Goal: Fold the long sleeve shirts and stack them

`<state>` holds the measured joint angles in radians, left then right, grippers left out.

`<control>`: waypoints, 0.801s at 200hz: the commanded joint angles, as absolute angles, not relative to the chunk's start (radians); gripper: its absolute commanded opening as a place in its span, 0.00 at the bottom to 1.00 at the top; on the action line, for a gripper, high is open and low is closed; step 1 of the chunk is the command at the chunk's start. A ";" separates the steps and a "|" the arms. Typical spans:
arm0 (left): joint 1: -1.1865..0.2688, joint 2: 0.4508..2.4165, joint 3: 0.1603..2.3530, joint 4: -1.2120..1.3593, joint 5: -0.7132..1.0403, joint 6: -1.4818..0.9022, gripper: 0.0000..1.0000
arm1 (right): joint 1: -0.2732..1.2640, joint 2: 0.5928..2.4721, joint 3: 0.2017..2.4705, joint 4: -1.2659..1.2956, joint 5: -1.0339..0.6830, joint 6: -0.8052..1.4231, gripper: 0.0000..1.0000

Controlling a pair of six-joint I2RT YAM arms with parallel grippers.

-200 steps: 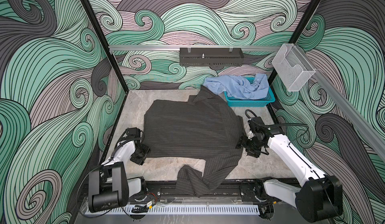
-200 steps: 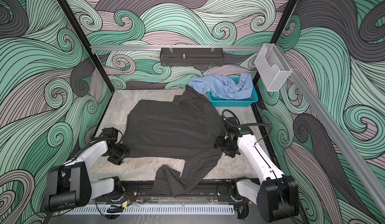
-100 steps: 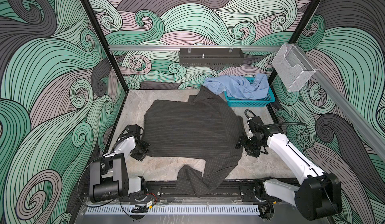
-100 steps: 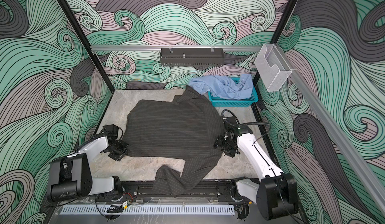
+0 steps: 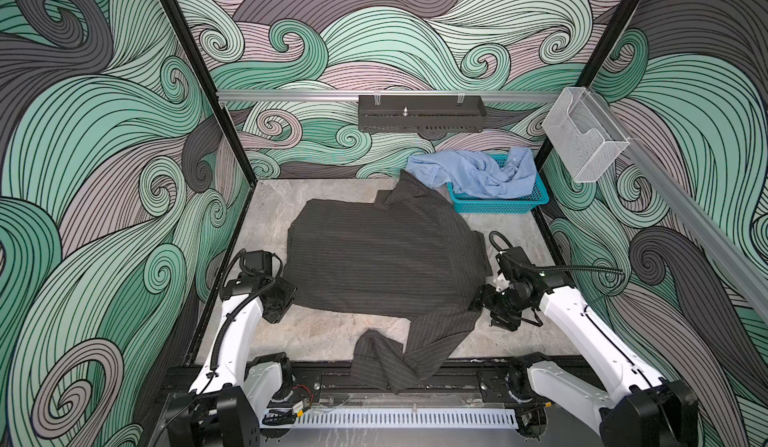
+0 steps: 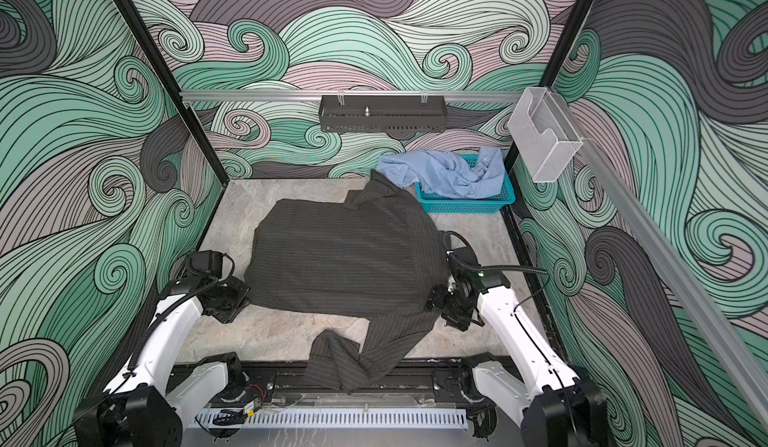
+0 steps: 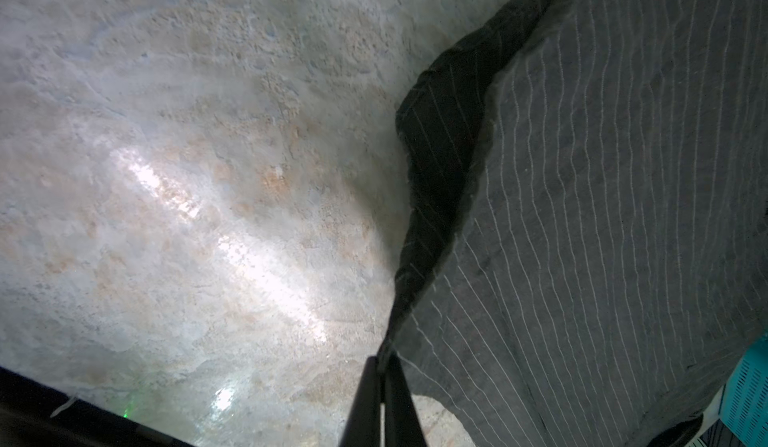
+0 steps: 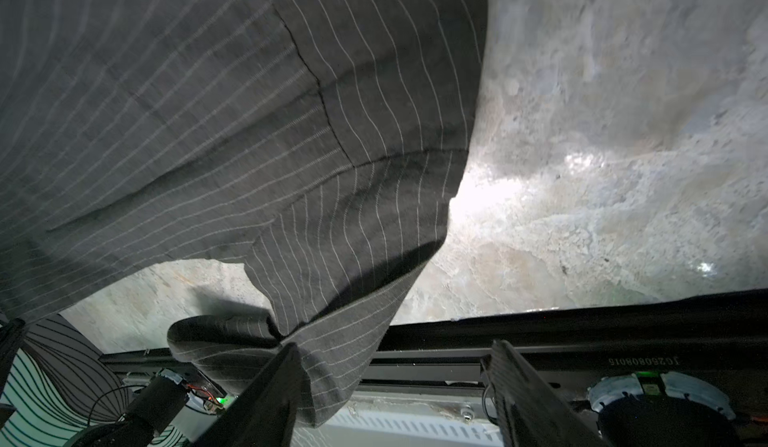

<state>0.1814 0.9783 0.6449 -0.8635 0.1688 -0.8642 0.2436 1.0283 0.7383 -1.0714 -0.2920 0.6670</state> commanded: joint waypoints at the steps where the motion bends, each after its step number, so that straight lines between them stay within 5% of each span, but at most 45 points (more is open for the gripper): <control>1: 0.185 0.999 0.646 -0.921 0.196 -0.856 0.00 | 0.265 1.009 0.712 -1.105 -0.311 0.705 0.73; 80: 0.186 1.029 0.643 -0.917 0.197 -0.869 0.00 | 0.456 0.962 0.574 -1.007 -0.375 0.907 0.69; 160: 0.187 1.048 0.655 -0.904 0.198 -0.868 0.00 | 0.706 1.116 0.515 -0.736 -0.373 1.134 0.63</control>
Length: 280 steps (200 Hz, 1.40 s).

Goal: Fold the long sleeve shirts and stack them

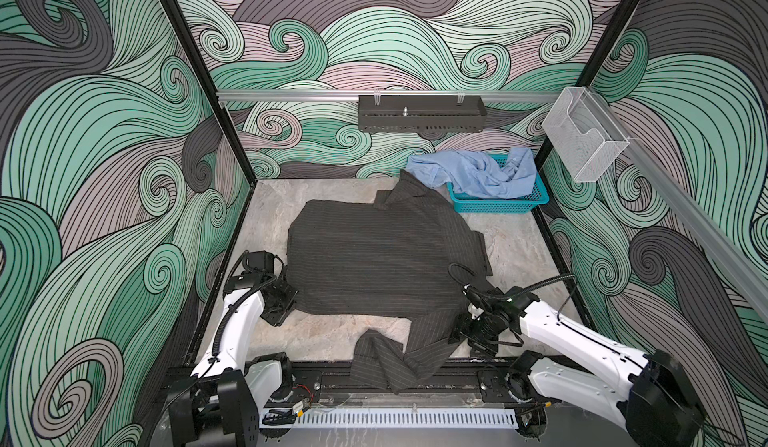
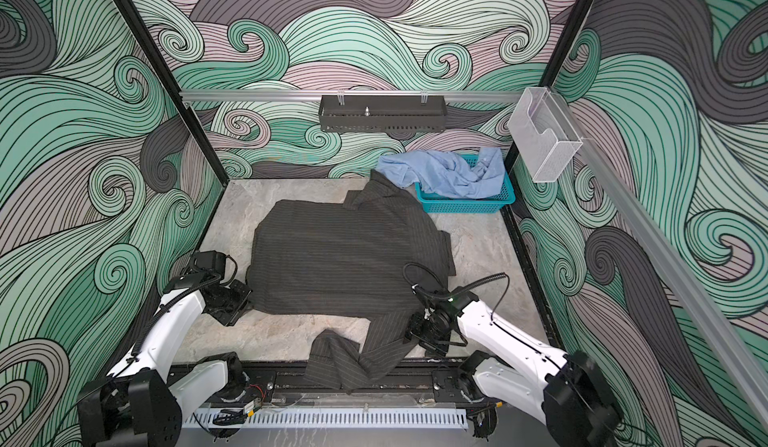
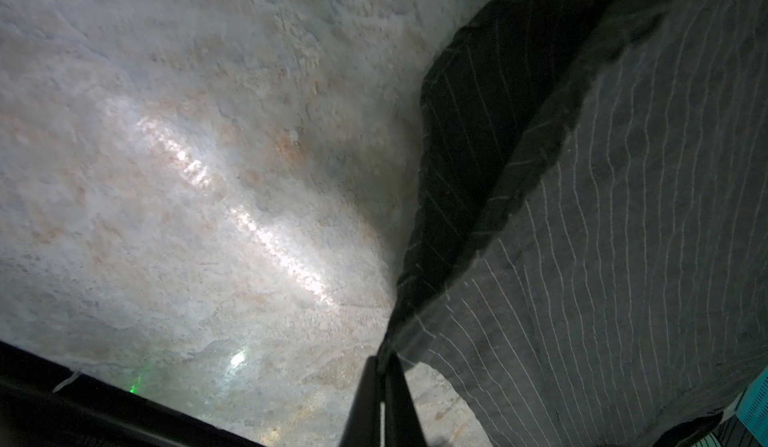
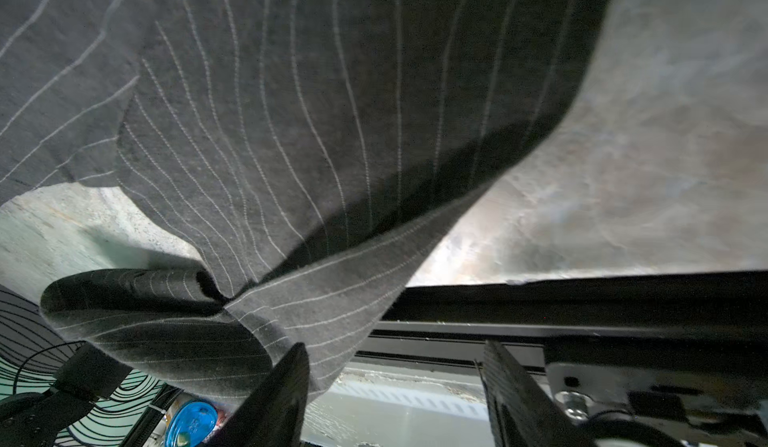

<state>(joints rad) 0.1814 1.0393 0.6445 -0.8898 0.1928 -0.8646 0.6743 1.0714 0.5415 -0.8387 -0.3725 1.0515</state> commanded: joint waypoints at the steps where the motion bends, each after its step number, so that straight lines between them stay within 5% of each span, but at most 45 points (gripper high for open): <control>1: 0.187 1.048 0.655 -0.905 0.198 -0.868 0.00 | 0.707 1.118 0.515 -0.734 -0.372 1.135 0.63; 49: 0.188 1.048 0.673 -0.921 0.187 -0.860 0.00 | 0.726 1.177 0.487 -0.652 -0.370 1.152 0.49; 107: 0.194 1.043 0.700 -0.943 0.176 -0.839 0.00 | 0.728 1.145 0.509 -0.656 -0.346 1.150 0.00; 182: 0.199 1.056 0.760 -0.946 0.193 -0.812 0.00 | 0.706 1.046 0.683 -0.808 -0.317 1.101 0.00; 280: 0.199 1.243 0.925 -0.883 0.245 -0.788 0.00 | 0.439 1.184 0.941 -0.857 -0.457 0.929 0.00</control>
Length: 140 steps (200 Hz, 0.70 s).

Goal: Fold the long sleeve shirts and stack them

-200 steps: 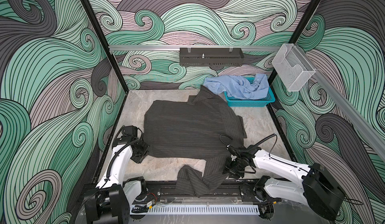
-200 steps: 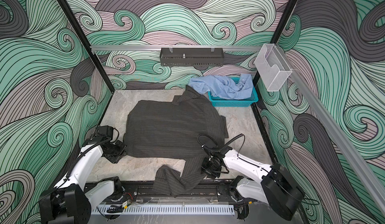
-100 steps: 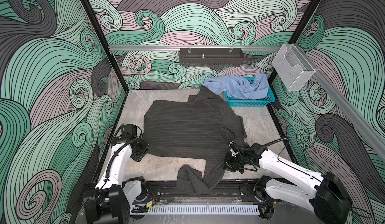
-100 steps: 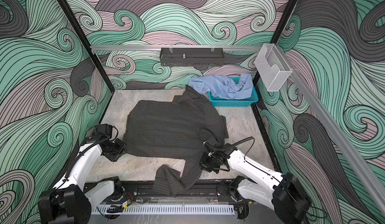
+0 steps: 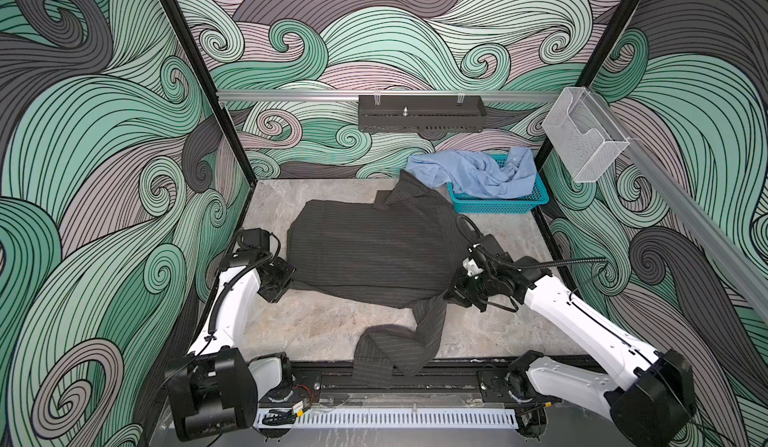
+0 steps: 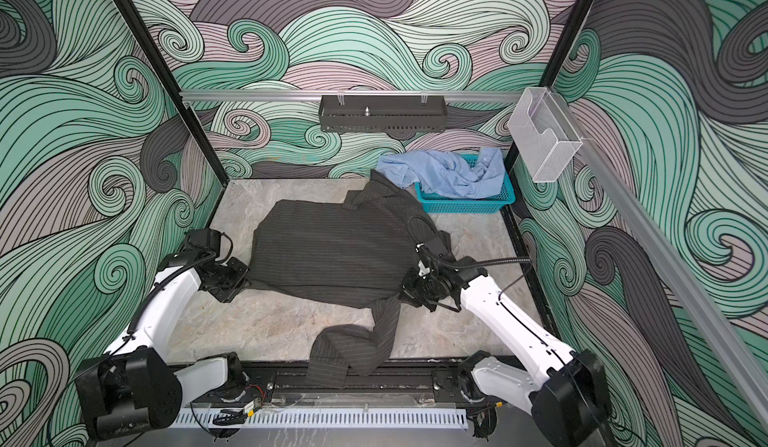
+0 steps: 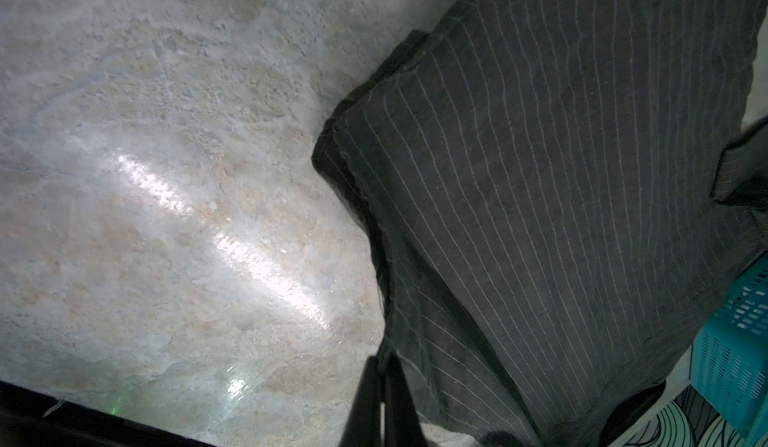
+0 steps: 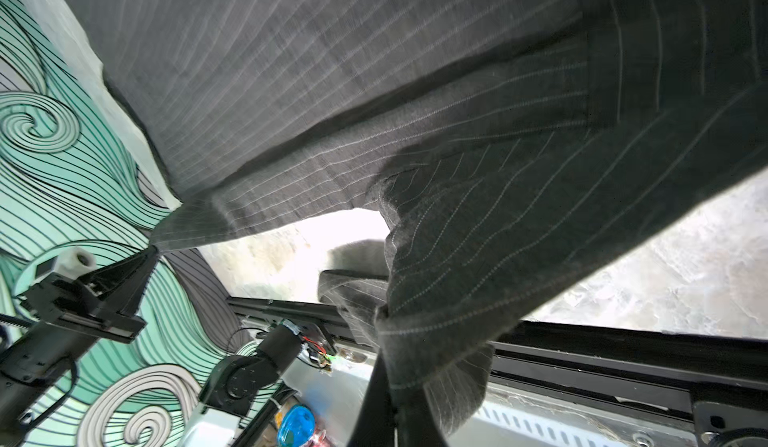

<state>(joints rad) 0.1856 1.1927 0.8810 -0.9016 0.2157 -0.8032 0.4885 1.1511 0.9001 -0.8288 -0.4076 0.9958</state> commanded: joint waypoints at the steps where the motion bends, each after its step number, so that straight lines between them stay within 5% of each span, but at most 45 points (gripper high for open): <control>1: 0.199 1.246 0.926 -0.882 0.246 -0.788 0.00 | 0.436 1.185 0.942 -0.857 -0.458 0.928 0.00; 140: 0.199 1.450 1.124 -0.860 0.300 -0.769 0.00 | 0.246 1.395 1.157 -0.905 -0.479 0.732 0.00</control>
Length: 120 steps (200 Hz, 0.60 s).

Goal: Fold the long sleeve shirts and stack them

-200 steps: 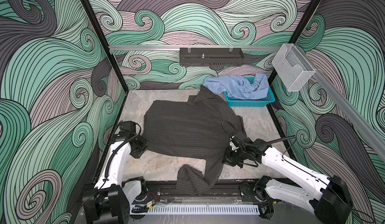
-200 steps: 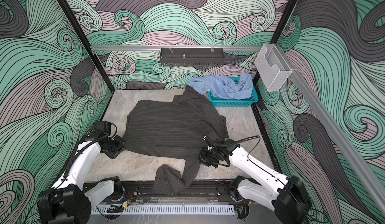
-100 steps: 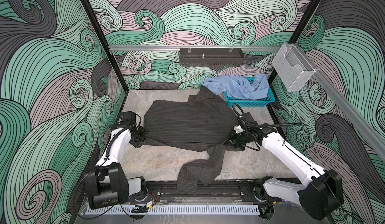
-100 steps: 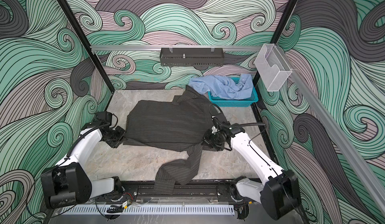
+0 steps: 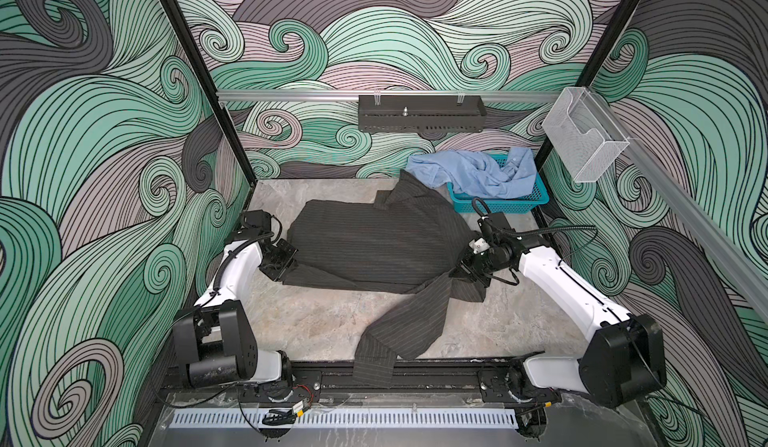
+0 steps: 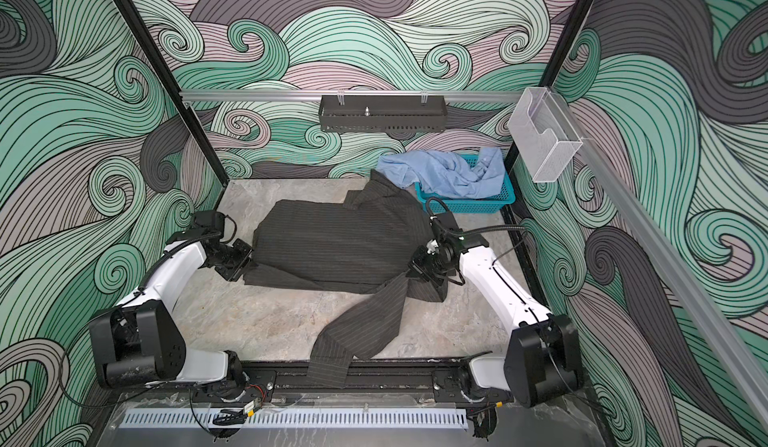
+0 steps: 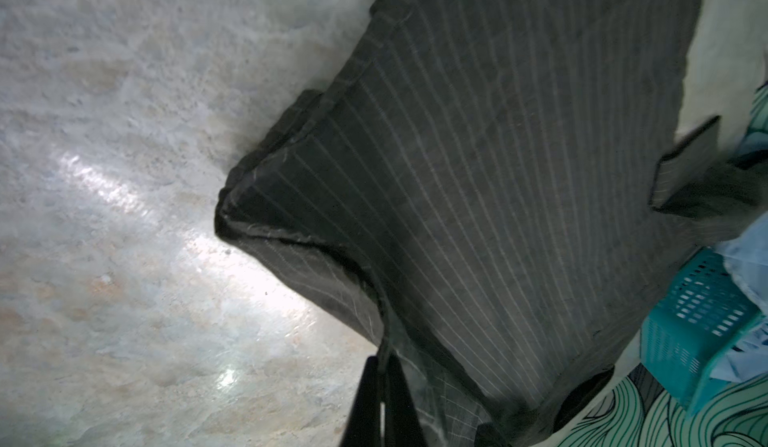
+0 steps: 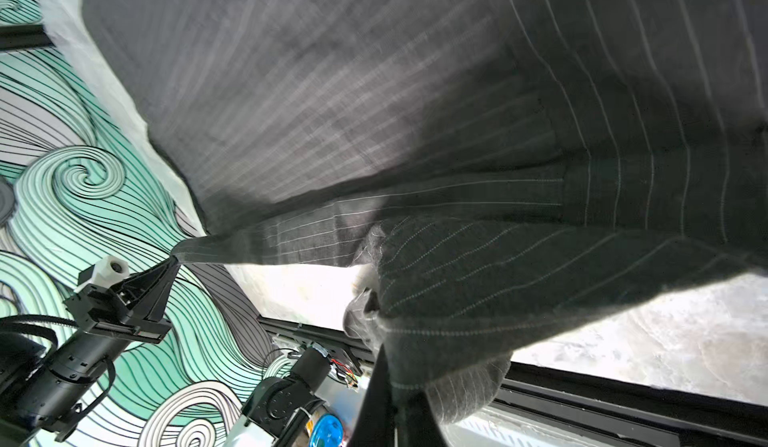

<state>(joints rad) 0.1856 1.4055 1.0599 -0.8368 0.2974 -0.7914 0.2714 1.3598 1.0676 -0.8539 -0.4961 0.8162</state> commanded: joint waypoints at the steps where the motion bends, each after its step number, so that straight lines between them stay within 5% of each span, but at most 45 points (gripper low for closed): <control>1: 0.198 1.452 1.127 -0.861 0.300 -0.768 0.00 | 0.244 1.398 1.161 -0.907 -0.477 0.729 0.00; 120: 0.196 1.743 1.275 -0.796 0.305 -0.767 0.00 | 0.196 1.762 1.451 -0.939 -0.419 0.549 0.00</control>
<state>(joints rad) 0.1856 1.7069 1.2274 -0.8032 0.3038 -0.7696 0.2058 1.7298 1.4002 -0.9207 -0.4450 0.5808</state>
